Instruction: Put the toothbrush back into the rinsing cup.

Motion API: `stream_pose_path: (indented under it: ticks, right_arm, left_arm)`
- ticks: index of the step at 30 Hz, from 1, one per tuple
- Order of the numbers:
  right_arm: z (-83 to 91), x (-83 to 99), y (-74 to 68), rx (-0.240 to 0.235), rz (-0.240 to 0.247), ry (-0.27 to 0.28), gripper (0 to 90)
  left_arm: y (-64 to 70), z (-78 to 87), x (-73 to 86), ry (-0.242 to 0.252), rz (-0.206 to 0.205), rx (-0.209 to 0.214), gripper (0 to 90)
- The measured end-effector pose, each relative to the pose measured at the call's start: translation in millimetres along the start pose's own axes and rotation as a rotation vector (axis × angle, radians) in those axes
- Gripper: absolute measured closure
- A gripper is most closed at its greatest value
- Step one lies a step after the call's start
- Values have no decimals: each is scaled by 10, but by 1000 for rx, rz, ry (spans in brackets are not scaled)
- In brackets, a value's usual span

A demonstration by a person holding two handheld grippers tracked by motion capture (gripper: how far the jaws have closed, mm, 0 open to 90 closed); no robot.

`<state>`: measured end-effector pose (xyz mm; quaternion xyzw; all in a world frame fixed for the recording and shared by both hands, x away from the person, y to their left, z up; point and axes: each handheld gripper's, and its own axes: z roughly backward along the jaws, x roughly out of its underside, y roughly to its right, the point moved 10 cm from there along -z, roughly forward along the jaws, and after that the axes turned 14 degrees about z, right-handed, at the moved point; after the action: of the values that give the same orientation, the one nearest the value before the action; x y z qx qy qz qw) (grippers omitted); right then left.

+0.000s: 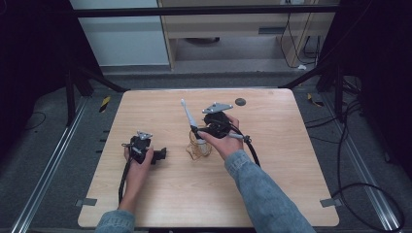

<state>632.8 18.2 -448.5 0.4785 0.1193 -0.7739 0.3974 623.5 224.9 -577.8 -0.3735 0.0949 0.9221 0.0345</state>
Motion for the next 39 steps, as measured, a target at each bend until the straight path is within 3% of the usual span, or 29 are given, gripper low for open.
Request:
stream_pose_path:
  ticks: [9,13,39]
  right_arm:
    - [8,-20,54,39,2,7,142]
    - [14,-38,33,33,11,14,115]
    - [169,-74,106,42,14,27,94]
  left_arm:
    - [0,0,0,0,0,0,0]
    - [0,0,0,0,0,0,0]
    - [0,0,0,-1,-1,0,0]
